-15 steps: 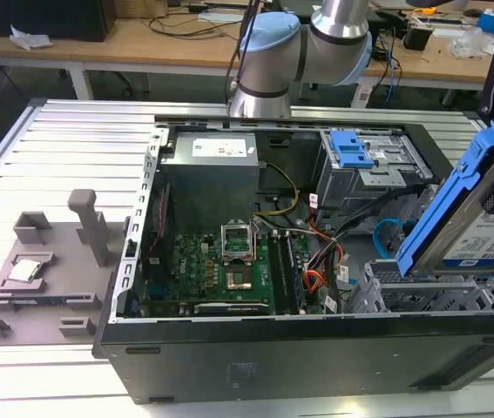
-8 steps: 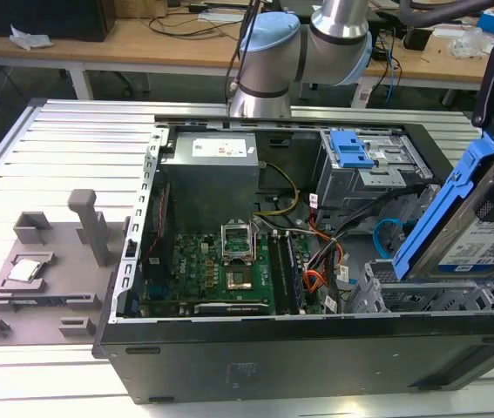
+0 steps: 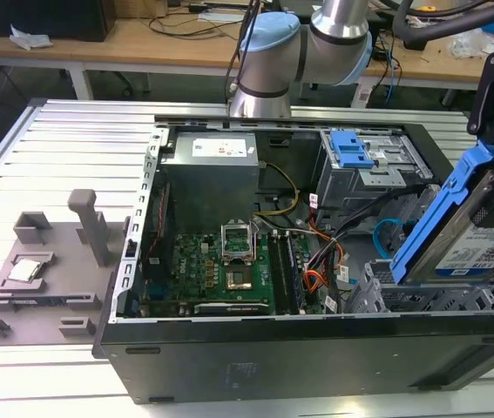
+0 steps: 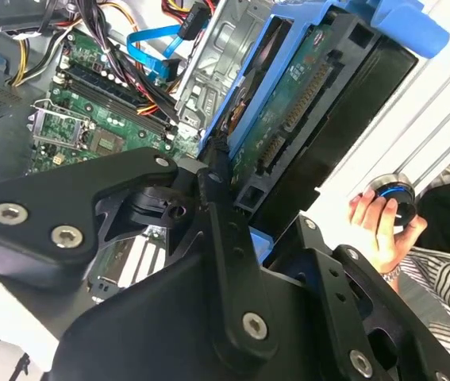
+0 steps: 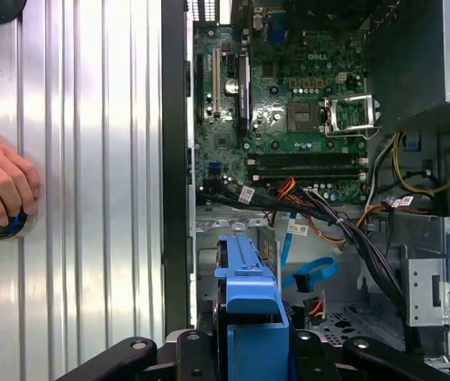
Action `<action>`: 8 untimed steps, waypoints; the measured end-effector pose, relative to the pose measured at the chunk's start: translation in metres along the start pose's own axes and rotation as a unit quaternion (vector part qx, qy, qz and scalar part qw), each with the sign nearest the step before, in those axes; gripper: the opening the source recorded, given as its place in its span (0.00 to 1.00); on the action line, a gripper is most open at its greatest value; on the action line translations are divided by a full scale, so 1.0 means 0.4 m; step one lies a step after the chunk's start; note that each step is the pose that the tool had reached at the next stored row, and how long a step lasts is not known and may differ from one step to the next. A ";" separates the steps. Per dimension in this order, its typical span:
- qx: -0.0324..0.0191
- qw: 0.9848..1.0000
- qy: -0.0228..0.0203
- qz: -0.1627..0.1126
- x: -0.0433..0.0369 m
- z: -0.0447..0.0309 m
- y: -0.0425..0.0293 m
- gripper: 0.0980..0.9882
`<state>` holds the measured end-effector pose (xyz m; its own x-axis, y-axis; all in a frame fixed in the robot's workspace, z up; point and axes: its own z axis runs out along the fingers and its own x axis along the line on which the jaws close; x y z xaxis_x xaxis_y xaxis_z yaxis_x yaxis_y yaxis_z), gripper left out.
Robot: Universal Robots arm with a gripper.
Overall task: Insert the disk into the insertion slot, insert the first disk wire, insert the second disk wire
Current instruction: 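Insert the disk into the insertion slot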
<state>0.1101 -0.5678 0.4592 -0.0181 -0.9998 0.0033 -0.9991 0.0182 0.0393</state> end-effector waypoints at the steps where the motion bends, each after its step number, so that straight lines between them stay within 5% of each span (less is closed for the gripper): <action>1: 0.000 1.000 0.000 0.000 0.000 0.001 0.000 0.30; 8: 0.000 1.000 0.000 0.000 0.000 0.015 -0.001 0.30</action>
<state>0.1101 -0.5678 0.4531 -0.0181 -0.9998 0.0033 -0.9991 0.0182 0.0393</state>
